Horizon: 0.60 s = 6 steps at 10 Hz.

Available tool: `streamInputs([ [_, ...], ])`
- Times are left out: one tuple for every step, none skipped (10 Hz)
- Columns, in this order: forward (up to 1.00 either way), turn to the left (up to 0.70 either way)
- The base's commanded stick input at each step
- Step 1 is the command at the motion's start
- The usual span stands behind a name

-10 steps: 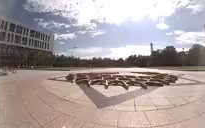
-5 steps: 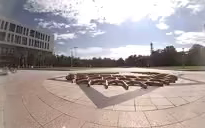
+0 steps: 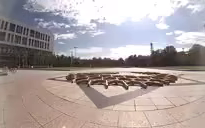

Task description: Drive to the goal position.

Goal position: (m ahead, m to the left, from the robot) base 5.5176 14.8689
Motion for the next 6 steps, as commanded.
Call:
streamInputs([
  [0.06, -0.01],
  [0.06, -0.01],
  [0.06, -0.01],
  [0.05, -0.01],
  [0.05, -0.01],
  [0.05, -0.01],
])
